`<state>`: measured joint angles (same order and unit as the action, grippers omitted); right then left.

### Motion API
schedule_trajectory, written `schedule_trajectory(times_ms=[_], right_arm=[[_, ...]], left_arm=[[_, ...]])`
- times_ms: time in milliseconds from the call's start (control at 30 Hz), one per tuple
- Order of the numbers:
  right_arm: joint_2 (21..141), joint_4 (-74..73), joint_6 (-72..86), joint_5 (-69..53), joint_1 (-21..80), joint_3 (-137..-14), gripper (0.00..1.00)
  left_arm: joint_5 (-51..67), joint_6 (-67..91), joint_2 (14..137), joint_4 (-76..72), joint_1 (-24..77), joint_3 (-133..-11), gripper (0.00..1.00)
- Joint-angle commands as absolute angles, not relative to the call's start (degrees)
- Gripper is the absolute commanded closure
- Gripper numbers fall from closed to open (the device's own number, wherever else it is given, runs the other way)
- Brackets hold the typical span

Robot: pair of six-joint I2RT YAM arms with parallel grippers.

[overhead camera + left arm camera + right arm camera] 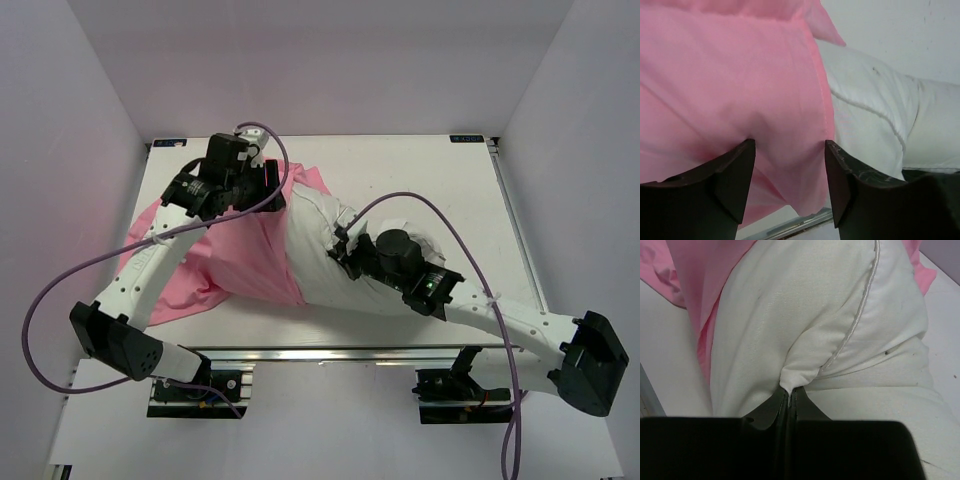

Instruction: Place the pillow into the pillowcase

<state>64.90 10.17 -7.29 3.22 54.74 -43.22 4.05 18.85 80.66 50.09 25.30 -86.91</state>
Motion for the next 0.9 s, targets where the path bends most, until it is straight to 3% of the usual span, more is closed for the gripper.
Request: schedule_trajectory(times_ms=[0,300,433,867], right_arm=[[65.1,5.5,-3.1,3.0,57.3,-41.1,1.0],[63.7,6.3,-0.4,3.8,58.4,-39.1,1.0],[62.8,6.5,0.3,4.2,58.6,-38.7,1.0],[59.5,6.2,1.3,2.9,59.1,-35.5,1.0]], left_arm=[[-2.1,16.8,78.6,53.3,26.3,-93.2,0.32],[-7.2,10.5,85.2,60.3,33.2,-104.8,0.17],[-20.9,12.1,93.8,65.1,39.5,-108.7,0.17],[-42.4,20.4,102.1,70.1,40.5,-116.9,0.4]])
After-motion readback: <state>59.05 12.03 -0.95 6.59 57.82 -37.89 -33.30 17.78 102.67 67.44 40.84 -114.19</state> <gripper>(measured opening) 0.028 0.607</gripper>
